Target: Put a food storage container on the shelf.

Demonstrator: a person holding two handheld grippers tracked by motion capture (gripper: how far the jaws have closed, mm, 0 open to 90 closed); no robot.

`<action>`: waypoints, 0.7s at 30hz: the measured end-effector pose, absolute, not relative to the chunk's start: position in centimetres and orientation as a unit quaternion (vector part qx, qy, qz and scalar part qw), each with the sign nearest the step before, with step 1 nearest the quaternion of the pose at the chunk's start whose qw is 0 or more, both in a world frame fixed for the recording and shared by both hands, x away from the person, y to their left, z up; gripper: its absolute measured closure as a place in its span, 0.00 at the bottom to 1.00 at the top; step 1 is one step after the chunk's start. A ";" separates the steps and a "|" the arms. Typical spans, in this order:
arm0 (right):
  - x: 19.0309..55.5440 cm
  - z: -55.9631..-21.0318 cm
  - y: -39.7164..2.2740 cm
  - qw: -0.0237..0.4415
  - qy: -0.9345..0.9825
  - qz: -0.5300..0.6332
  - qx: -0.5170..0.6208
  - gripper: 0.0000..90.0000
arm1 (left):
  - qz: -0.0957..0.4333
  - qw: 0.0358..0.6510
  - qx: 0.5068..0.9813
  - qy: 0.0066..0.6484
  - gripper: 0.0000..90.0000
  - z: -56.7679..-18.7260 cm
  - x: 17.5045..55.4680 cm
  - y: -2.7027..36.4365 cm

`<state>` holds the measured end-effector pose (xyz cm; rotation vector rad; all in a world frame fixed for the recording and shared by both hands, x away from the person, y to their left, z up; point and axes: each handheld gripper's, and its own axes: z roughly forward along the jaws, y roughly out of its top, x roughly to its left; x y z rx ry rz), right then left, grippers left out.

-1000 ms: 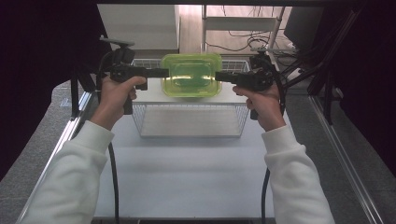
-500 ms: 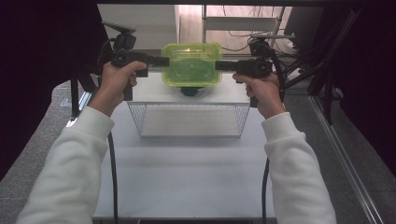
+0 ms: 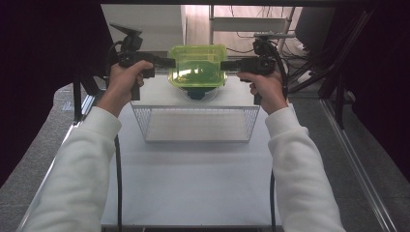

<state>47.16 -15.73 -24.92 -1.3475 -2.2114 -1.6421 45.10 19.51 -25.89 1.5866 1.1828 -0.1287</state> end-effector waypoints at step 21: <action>50.1 -26.3 -14.9 0.088 -0.656 -0.526 -0.534 0.79 | -0.104 0.570 0.614 0.536 0.79 -28.4 47.8 20.1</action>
